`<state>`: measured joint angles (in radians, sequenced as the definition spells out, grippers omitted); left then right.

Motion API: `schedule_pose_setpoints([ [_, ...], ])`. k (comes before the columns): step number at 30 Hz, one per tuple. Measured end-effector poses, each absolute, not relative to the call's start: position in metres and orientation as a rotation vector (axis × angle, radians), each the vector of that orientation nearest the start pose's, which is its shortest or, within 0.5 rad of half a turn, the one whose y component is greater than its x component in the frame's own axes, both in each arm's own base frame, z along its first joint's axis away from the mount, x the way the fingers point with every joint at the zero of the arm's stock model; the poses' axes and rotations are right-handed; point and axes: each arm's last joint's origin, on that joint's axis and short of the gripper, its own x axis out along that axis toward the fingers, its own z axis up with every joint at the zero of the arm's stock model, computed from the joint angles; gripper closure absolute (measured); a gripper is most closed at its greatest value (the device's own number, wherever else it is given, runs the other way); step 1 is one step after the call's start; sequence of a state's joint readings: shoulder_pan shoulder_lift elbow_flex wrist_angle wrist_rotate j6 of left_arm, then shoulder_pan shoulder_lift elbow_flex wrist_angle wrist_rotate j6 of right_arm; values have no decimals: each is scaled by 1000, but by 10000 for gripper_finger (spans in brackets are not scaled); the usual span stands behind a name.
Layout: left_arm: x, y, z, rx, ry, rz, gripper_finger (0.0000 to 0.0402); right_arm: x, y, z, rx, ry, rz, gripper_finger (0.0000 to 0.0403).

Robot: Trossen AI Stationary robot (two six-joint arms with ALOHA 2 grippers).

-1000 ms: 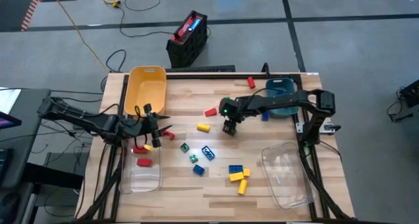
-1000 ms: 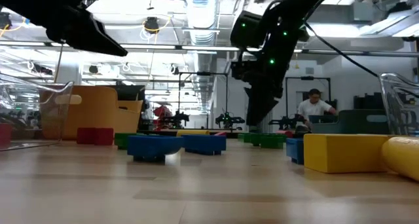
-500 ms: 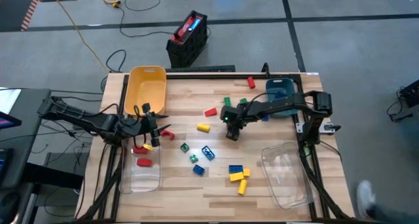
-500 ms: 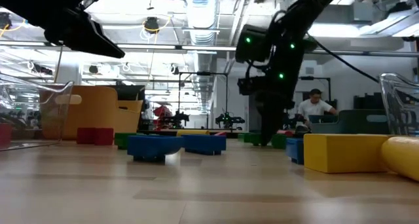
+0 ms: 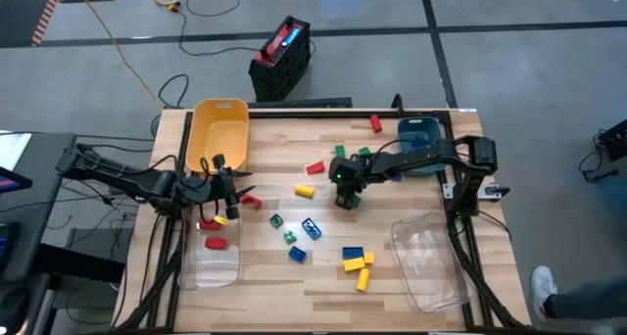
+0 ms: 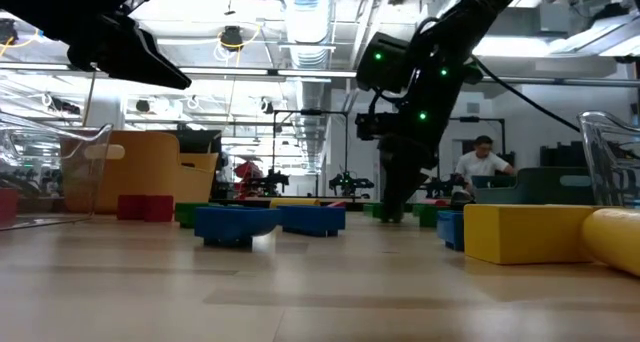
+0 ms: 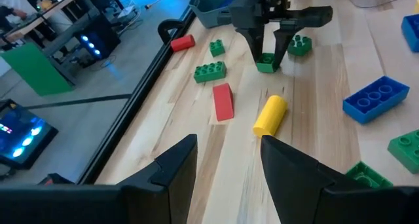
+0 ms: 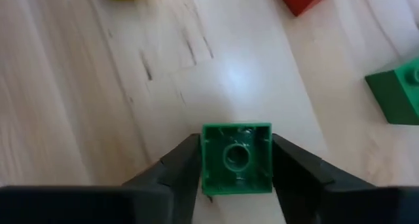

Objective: Sort blocks
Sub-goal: Put the green game piece into the right transparent bin

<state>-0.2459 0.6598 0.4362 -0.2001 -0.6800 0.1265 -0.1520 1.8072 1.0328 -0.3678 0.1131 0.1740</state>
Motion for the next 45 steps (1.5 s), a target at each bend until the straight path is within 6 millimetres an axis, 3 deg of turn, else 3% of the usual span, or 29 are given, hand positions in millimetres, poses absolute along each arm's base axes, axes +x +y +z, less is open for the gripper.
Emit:
schedule_pose_setpoints([
  [4, 146, -18, 232, 314, 410, 404, 239, 335, -55, 145, 164, 1116, -327, 274],
  [7, 146, -18, 232, 314, 410, 404, 239, 335, -55, 145, 160, 1115, -325, 292],
  [16, 146, -17, 232, 321, 412, 405, 239, 334, -51, 148, 146, 1143, -310, 269],
  [23, 144, -3, 239, 385, 402, 462, 239, 349, -58, 167, 40, 1070, -252, 272],
  [27, 141, 10, 252, 366, 288, 447, 239, 361, -71, 181, -53, 934, -216, 270],
  [32, 141, 27, 266, 291, 158, 585, 239, 367, -97, 197, -116, 857, -215, 270],
  [39, 146, 51, 262, 163, 155, 747, 239, 366, -132, 222, 79, 786, -194, 270],
  [45, 139, 66, 278, 22, 173, 772, 239, 378, -136, 258, 156, 690, -187, 270],
])
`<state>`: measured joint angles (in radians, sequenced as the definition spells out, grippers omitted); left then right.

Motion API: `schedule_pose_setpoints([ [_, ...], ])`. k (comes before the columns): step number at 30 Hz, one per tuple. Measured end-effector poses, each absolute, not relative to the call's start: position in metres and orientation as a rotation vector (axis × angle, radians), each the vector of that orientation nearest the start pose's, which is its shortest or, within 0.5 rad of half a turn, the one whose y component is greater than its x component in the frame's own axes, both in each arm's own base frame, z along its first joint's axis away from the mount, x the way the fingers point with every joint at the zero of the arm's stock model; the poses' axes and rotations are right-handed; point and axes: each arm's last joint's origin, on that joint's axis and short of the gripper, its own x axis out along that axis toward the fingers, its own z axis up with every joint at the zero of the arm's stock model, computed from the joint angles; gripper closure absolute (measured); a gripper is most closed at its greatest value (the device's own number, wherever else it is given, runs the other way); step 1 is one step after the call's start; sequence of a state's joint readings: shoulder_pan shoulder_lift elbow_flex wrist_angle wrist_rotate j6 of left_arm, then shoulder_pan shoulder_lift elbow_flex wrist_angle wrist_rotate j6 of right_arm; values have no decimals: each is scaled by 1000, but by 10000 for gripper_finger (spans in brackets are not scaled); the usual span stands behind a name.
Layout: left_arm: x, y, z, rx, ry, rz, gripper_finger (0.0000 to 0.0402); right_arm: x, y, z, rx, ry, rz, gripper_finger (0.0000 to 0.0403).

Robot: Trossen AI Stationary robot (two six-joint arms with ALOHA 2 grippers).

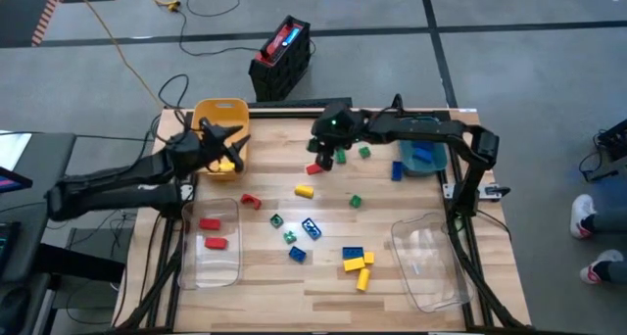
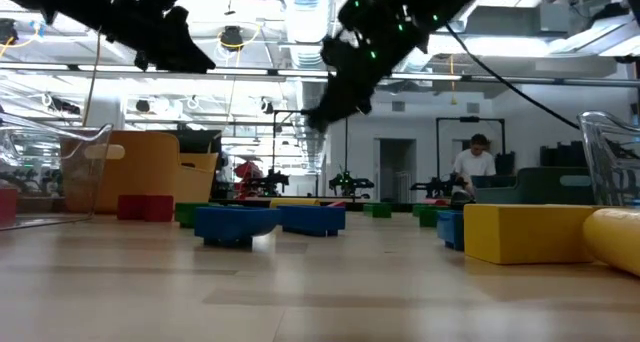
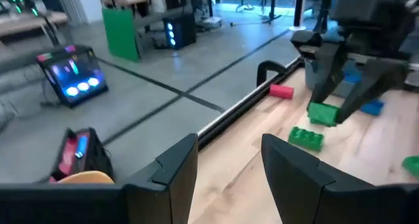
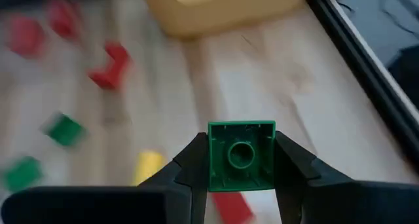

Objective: Sort blocks
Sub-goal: Put the green game piece into the right transparent bin

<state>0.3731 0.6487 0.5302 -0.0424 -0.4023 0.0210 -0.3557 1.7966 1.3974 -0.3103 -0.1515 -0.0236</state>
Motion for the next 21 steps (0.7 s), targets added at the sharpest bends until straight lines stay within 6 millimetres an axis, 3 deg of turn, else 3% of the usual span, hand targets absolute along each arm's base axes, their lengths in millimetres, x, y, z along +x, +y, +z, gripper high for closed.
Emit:
schedule_pose_setpoints([
  [5, 134, 72, 289, -49, 172, 722, 239, 393, -134, 282, 198, 581, -111, 269],
  [11, 135, 72, 287, -97, 168, 711, 239, 427, -142, 288, 139, 570, -86, 269],
  [16, 137, 70, 286, -131, 167, 622, 239, 426, -141, 304, 155, 556, -93, 269],
  [21, 141, 71, 282, -156, 196, 587, 239, 414, -126, 313, 165, 633, -66, 269],
])
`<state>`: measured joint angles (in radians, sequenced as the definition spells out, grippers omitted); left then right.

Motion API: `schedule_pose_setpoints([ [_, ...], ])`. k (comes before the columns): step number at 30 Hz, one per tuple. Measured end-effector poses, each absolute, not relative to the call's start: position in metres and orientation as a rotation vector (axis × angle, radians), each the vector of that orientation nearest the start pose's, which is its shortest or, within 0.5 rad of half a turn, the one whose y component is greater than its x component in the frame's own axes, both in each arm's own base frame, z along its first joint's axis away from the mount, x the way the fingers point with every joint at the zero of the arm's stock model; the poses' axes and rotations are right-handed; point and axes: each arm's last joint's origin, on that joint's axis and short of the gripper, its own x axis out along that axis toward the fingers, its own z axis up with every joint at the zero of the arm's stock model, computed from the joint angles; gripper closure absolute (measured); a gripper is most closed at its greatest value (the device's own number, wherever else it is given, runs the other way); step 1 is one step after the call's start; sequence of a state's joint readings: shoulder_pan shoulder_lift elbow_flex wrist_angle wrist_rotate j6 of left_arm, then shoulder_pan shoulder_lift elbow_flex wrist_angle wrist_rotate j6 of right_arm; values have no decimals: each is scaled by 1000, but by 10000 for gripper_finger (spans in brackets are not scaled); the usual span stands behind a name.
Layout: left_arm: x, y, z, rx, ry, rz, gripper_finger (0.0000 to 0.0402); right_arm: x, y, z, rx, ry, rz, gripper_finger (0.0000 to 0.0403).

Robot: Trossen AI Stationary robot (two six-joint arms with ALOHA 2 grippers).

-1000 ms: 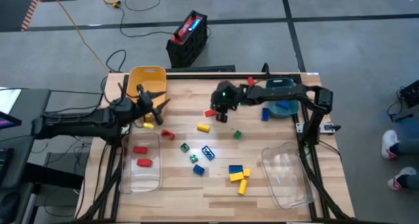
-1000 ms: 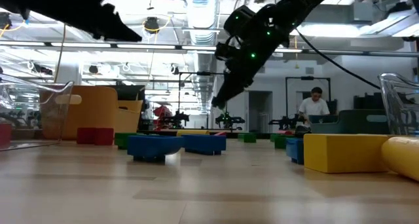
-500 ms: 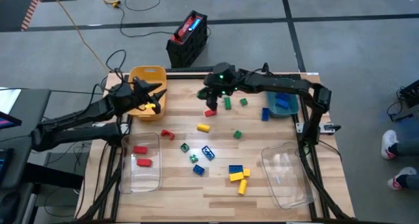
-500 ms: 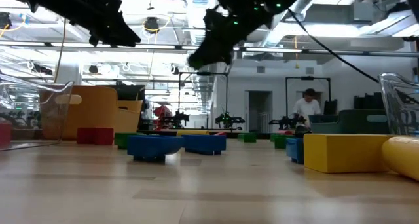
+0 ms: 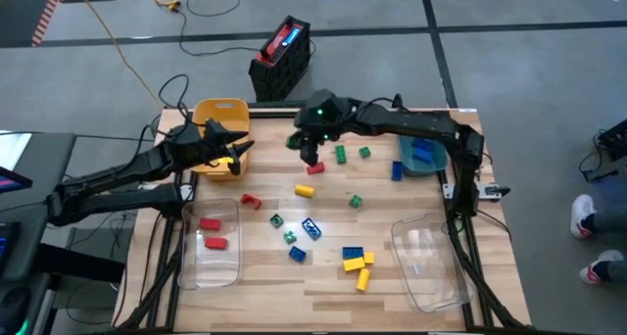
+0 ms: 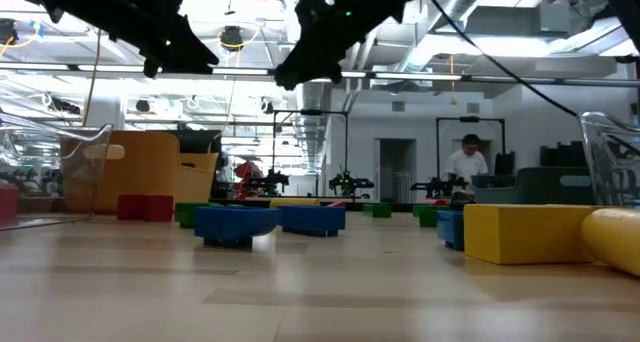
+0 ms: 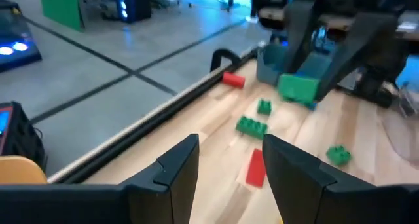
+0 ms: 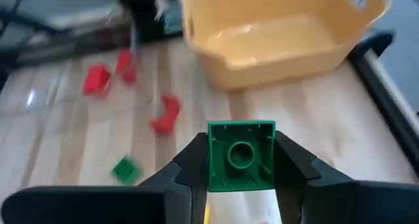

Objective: Sort blocks
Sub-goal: Put the green game piece into the right transparent bin

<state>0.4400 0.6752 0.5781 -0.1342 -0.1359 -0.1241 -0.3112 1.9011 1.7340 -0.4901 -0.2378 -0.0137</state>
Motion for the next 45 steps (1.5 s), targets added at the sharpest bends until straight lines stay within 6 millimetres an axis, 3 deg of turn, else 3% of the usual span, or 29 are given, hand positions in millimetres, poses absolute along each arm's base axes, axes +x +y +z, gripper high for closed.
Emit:
schedule_pose_setpoints([
  [5, 153, 75, 271, -140, 286, 564, 239, 398, -110, 306, 68, 838, 27, 269],
  [9, 166, 72, 262, -97, 352, 479, 239, 373, -82, 310, 127, 1043, 97, 270],
  [14, 182, 55, 254, 11, 391, 366, 239, 340, -3, 314, 105, 1273, 49, 272],
  [18, 191, 41, 252, 80, 328, 356, 239, 305, 63, 308, 126, 1262, 31, 272],
  [23, 194, 33, 259, 62, 272, 327, 239, 250, 113, 312, 267, 1213, -63, 273],
  [27, 194, 30, 259, -8, 259, 326, 239, 211, 128, 310, 365, 1253, -220, 274],
  [30, 195, 26, 259, -52, 251, 309, 239, 196, 131, 294, 420, 1312, -349, 274],
  [35, 196, 17, 260, -73, 237, 269, 239, 188, 129, 246, 431, 1470, -469, 274],
  [38, 197, 14, 260, -73, 237, 251, 239, 185, 128, 219, 465, 1539, -438, 274],
  [42, 197, 11, 260, -51, 240, 233, 239, 185, 128, 196, 513, 1525, -389, 267],
  [45, 197, 10, 260, 22, 248, 221, 239, 184, 122, 189, 523, 1534, -422, 238],
])
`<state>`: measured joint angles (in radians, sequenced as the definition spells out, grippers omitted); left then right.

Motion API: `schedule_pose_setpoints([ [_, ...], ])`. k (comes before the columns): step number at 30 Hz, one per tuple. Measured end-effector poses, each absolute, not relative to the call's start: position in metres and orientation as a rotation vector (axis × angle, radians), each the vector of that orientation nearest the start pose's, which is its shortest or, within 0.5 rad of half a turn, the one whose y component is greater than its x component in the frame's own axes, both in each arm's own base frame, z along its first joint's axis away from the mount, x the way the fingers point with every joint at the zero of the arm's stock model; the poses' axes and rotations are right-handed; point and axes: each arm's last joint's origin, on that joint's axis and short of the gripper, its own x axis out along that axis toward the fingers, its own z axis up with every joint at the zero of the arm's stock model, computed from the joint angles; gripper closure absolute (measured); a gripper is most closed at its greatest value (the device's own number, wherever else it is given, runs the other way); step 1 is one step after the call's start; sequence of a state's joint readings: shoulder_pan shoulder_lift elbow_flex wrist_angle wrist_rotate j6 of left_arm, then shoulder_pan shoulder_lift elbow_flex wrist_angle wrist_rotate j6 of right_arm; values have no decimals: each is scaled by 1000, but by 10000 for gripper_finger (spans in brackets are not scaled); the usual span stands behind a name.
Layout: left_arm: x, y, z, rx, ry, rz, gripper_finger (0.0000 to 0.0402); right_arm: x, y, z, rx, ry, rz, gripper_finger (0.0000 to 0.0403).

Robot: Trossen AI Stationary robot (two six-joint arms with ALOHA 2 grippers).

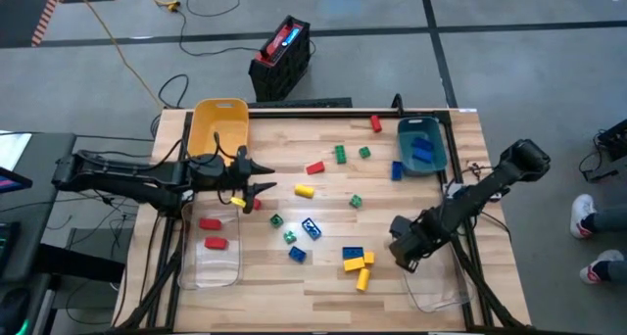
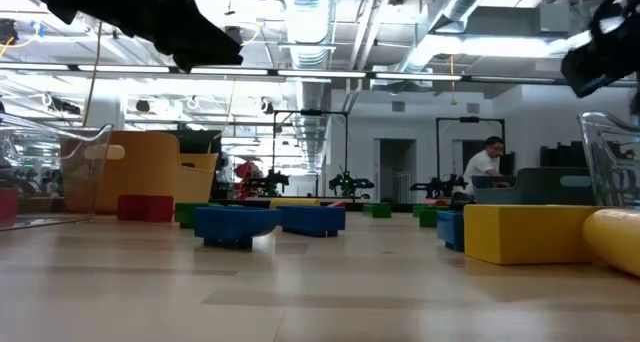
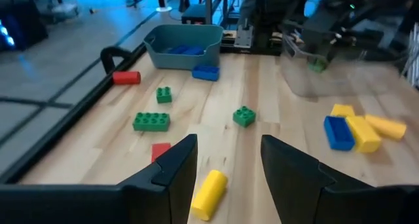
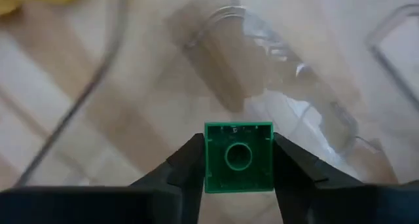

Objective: Sort blocks
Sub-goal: Put the green game piece into the right transparent bin

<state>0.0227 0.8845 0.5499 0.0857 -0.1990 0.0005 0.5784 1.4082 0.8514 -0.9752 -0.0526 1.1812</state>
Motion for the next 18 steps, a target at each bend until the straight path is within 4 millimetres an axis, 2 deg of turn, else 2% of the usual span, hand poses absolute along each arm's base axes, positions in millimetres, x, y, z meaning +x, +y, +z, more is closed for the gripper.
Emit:
schedule_pose_setpoints([
  [4, 197, 10, 260, 109, 263, 210, 239, 187, 115, 188, 557, 1529, -460, 179],
  [7, 196, 10, 259, 145, 274, 203, 239, 190, 113, 201, 612, 1504, -482, 142],
  [10, 196, 9, 256, 139, 304, 183, 239, 192, 114, 230, 674, 1472, -490, 126],
  [13, 195, 6, 254, 127, 330, 135, 239, 198, 115, 272, 662, 1354, -487, 123],
  [16, 196, 4, 253, 98, 332, 143, 239, 200, 105, 307, 539, 1250, -564, 122],
  [18, 200, 5, 251, 81, 329, 172, 239, 204, 94, 321, 453, 1207, -630, 122],
])
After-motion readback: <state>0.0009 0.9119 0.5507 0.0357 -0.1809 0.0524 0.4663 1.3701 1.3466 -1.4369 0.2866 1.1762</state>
